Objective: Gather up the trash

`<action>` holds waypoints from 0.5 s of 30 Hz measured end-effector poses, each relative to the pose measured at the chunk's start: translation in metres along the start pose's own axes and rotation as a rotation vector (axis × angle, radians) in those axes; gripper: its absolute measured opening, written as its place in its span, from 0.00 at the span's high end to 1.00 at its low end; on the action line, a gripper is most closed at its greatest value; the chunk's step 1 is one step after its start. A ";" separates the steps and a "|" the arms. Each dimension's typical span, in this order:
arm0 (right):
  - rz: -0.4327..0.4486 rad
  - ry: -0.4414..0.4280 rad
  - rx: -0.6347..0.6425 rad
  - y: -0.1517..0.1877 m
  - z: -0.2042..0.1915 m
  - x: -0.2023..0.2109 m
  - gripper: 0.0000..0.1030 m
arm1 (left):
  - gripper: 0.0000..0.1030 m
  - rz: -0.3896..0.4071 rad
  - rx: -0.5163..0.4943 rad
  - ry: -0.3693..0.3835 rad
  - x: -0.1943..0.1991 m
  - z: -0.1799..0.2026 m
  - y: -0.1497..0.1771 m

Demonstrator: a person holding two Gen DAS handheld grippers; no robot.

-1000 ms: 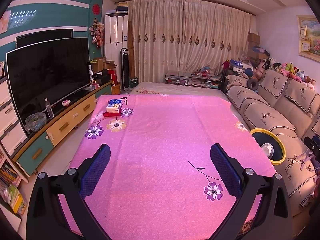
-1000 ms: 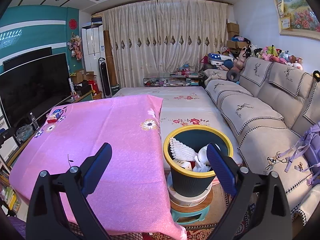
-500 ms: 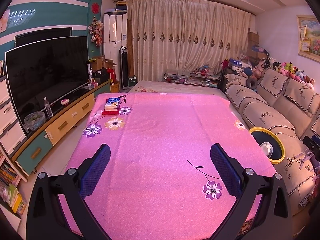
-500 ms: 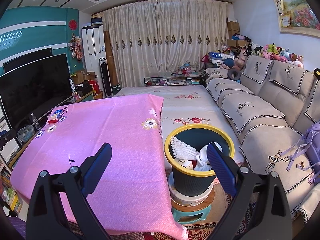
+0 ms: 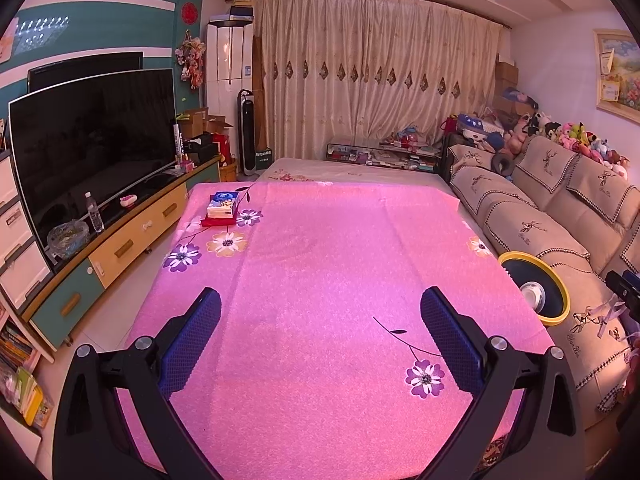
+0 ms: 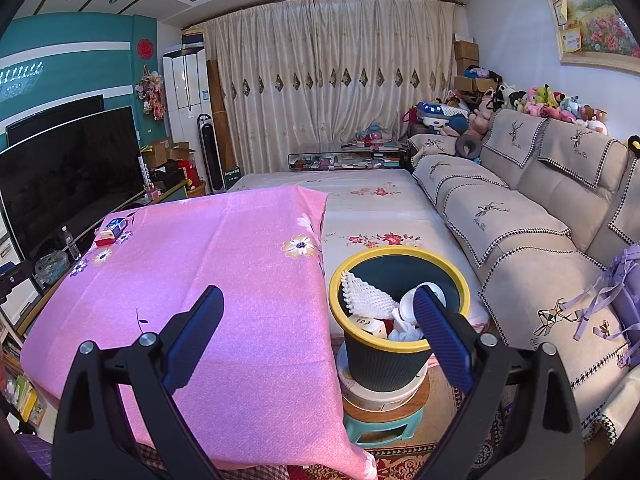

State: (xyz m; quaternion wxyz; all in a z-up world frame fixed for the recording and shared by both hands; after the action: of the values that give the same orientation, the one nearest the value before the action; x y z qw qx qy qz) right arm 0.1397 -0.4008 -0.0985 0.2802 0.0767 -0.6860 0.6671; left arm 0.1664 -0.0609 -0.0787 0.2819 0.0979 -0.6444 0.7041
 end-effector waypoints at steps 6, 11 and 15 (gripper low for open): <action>0.000 0.000 -0.003 0.000 0.000 0.000 0.12 | 0.05 0.001 0.002 0.000 0.000 -0.001 0.001; -0.002 0.000 -0.005 0.002 0.000 0.000 0.12 | 0.05 -0.008 0.003 0.005 -0.002 -0.001 0.003; -0.003 0.000 -0.005 0.002 0.000 -0.001 0.12 | 0.05 -0.009 0.002 0.005 -0.002 -0.001 0.004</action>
State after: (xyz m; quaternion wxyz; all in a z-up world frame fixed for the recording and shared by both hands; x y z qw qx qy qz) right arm 0.1391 -0.4011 -0.1003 0.2816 0.0770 -0.6874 0.6650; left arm 0.1665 -0.0609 -0.0830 0.2865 0.0994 -0.6425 0.7037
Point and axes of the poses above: each gripper's, at about its wrist camera, not at the fingertips, and x roughly against the way its jaws point, z to its right, y to its underside, the point moved 8 cm from there along -x, roughly the way its jaws point, and after that the axes turned 14 degrees about y, right-handed, at the moved point
